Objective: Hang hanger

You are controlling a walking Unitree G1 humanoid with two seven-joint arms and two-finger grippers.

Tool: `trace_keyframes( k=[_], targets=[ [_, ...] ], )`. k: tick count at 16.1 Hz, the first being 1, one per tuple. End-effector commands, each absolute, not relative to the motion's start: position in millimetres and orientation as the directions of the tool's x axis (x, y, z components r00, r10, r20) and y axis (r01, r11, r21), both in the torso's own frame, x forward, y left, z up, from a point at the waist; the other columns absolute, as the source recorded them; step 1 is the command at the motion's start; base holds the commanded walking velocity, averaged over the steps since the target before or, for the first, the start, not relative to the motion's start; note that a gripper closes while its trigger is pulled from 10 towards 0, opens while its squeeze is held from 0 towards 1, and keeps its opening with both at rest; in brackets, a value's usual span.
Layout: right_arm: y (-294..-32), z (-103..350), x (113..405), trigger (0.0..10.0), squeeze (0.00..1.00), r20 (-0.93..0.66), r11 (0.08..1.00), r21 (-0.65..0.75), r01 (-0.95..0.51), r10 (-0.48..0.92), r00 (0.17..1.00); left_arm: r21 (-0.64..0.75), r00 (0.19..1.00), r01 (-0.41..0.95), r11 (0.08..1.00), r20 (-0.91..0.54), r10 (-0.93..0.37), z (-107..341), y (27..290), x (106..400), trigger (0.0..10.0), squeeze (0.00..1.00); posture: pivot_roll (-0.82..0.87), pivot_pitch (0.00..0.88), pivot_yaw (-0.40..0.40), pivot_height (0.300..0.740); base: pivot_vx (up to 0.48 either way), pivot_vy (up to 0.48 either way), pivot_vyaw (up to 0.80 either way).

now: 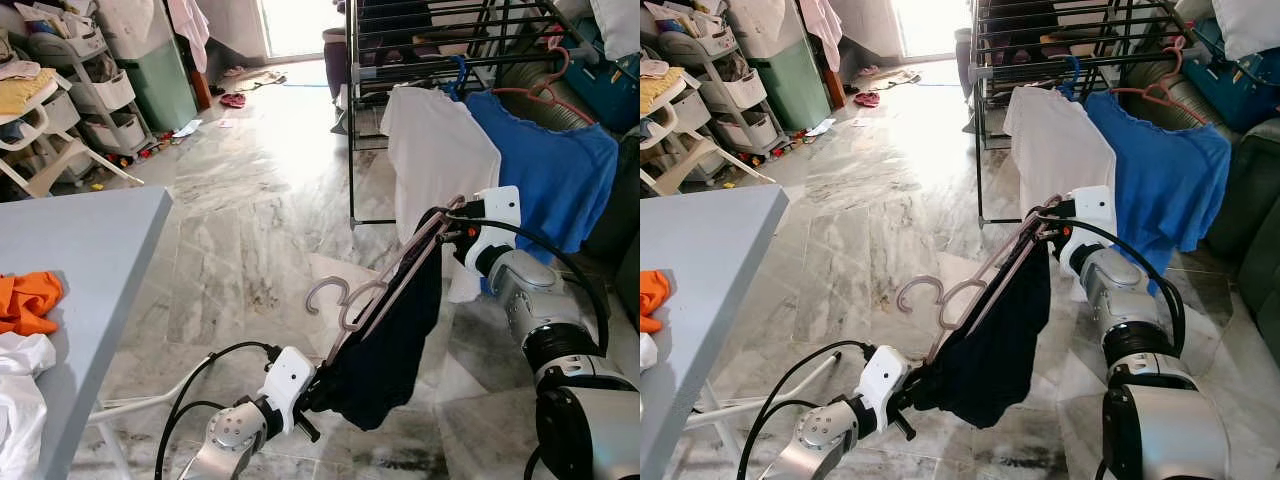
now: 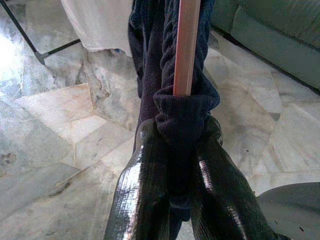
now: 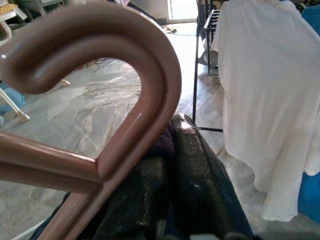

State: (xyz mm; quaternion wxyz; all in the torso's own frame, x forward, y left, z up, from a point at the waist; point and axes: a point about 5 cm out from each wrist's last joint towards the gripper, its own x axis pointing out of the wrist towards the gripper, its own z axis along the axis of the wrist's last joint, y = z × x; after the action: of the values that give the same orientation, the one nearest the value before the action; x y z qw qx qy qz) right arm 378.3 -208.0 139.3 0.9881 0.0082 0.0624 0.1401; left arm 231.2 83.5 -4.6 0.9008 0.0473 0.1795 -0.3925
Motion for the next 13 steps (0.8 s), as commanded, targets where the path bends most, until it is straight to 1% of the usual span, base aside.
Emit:
trace_keyframes(
  k=[1, 2, 3, 4, 7, 9, 10, 11, 13],
  targets=[
    [-209, 173, 387, 0.0, 0.00, 0.008, 0.961, -0.005, -0.278, 0.278, 0.961, -0.064, 0.609, 0.707, 0.705, -0.452, -0.652, -19, 98, 222, 0.0, 0.00, -0.16, 0.000, 0.093, 0.740, 0.000, 0.000, 0.00],
    [-221, 176, 381, 0.0, 0.00, 0.016, 0.946, -0.036, -0.323, 0.324, 0.946, 0.000, 0.695, 0.639, 0.769, -0.429, -0.577, -14, 106, 233, 0.0, 0.00, -0.15, 0.000, 0.085, 0.740, 0.000, 0.000, 0.00],
    [-237, 170, 376, 0.0, 0.00, 0.009, 0.973, -0.047, -0.226, 0.227, 0.974, 0.089, 0.812, 0.509, 0.856, -0.379, -0.444, -5, 117, 248, 0.0, 0.00, -0.15, 0.000, 0.084, 0.740, 0.000, 0.000, 0.00],
    [-236, 155, 372, 0.0, 0.00, -0.021, 0.982, -0.039, -0.184, 0.184, 0.983, 0.103, 0.852, 0.448, 0.888, -0.350, -0.389, 0, 121, 255, 0.0, 0.00, -0.14, 0.000, 0.080, 0.740, 0.000, 0.000, 0.00],
    [-225, 120, 362, 0.0, 0.00, -0.104, 0.993, -0.032, -0.115, 0.112, 0.988, 0.102, 0.890, 0.381, 0.919, -0.309, -0.335, 6, 124, 261, 0.0, 0.00, -0.14, 0.000, 0.076, 0.740, 0.000, 0.000, 0.00],
    [-214, 91, 352, 0.0, 0.00, -0.177, 0.996, -0.019, -0.082, 0.077, 0.981, 0.109, 0.901, 0.347, 0.932, -0.314, -0.299, 5, 124, 262, 0.0, 0.00, -0.13, 0.000, 0.071, 0.740, 0.000, 0.000, 0.00],
    [-213, 87, 350, 0.0, 0.00, -0.190, 0.997, -0.031, -0.077, 0.070, 0.979, 0.116, 0.904, 0.339, 0.934, -0.316, -0.289, 4, 123, 263, 0.0, 0.00, -0.13, 0.000, 0.071, 0.740, 0.000, 0.000, 0.00],
    [-209, 70, 343, 0.0, 0.00, -0.252, 0.999, 0.038, -0.030, 0.038, 0.967, 0.112, 0.898, 0.340, 0.934, -0.335, -0.287, 0, 119, 263, 0.0, 0.00, -0.12, 0.000, 0.064, 0.740, 0.000, 0.000, 0.00],
    [-205, 47, 332, 0.0, 0.00, -0.351, 0.995, 0.090, 0.043, -0.009, 0.936, 0.116, 0.876, 0.361, 0.925, -0.382, -0.294, -9, 114, 259, 0.0, 0.00, -0.11, 0.000, 0.059, 0.740, 0.000, 0.000, 0.00]
  ],
)
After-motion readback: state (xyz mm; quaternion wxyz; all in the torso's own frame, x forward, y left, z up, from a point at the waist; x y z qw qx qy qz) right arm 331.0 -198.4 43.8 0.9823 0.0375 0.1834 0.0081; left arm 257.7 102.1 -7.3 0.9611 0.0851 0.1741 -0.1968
